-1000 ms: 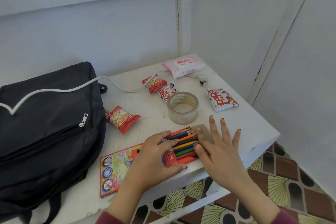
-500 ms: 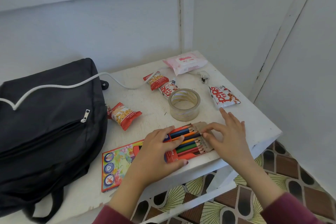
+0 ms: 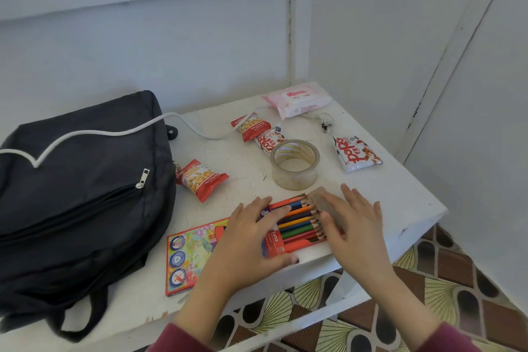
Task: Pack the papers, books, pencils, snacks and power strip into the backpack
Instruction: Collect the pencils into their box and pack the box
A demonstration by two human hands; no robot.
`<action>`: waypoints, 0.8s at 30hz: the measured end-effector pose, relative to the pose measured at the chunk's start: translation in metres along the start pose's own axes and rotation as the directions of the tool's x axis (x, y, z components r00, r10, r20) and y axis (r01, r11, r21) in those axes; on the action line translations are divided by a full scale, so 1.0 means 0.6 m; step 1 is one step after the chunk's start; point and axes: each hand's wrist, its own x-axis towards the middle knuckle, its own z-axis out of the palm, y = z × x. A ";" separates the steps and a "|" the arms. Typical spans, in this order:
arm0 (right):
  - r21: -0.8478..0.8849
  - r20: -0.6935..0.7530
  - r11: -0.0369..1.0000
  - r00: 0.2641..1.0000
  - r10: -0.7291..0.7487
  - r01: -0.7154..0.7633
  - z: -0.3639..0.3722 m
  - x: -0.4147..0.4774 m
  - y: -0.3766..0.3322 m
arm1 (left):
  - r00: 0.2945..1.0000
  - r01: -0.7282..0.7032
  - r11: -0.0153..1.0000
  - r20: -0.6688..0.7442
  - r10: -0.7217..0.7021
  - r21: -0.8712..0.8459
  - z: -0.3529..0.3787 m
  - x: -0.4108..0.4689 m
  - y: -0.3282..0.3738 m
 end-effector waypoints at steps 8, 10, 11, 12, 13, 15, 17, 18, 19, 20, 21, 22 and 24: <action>0.225 -0.039 0.955 0.981 -0.190 0.194 -0.008 -0.005 0.010 | 0.996 0.087 0.989 -0.021 -0.090 -0.119 -0.021 -0.032 -0.028; 0.217 0.007 0.946 0.969 -0.248 0.241 -0.013 0.005 0.016 | 0.995 0.100 0.982 -0.005 -0.102 -0.162 -0.021 -0.036 -0.037; 0.219 0.045 0.940 0.960 -0.276 0.260 -0.016 0.009 0.019 | 0.995 0.098 0.978 -0.008 -0.101 -0.186 -0.021 -0.038 -0.041; 0.220 0.095 0.937 0.950 -0.297 0.271 -0.018 0.014 0.022 | 0.995 0.093 0.974 -0.010 -0.097 -0.205 -0.021 -0.038 -0.044; 0.225 0.153 0.936 0.939 -0.309 0.272 -0.023 0.019 0.024 | 0.996 0.091 0.971 -0.005 -0.094 -0.223 -0.022 -0.038 -0.046; 0.250 0.270 0.939 0.914 -0.302 0.236 -0.033 0.028 0.028 | 0.995 0.098 0.956 0.016 -0.098 -0.277 -0.026 -0.038 -0.051; 0.257 0.372 0.946 0.883 -0.287 0.199 -0.044 0.035 0.030 | 0.994 0.110 0.937 0.039 -0.103 -0.331 -0.032 -0.039 -0.056; 0.248 0.410 0.947 0.863 -0.294 0.205 -0.049 0.037 0.029 | 0.993 0.114 0.932 0.051 -0.103 -0.343 -0.035 -0.038 -0.057; 0.235 0.445 0.947 0.843 -0.304 0.217 -0.053 0.038 0.029 | 0.993 0.118 0.929 0.061 -0.103 -0.350 -0.037 -0.038 -0.058; 0.224 0.474 0.947 0.823 -0.313 0.231 -0.056 0.039 0.029 | 0.993 0.119 0.928 0.067 -0.102 -0.354 -0.038 -0.038 -0.059; 0.213 0.496 0.946 0.808 -0.320 0.244 -0.057 0.039 0.029 | 0.993 0.118 0.927 0.068 -0.100 -0.355 -0.039 -0.038 -0.059; 0.201 0.509 0.945 0.797 -0.325 0.258 -0.057 0.039 0.030 | 0.993 0.117 0.927 0.069 -0.099 -0.355 -0.039 -0.037 -0.059; 0.178 0.510 0.941 0.790 -0.339 0.289 -0.054 0.039 0.030 | 0.993 0.117 0.928 0.065 -0.100 -0.355 -0.039 -0.037 -0.058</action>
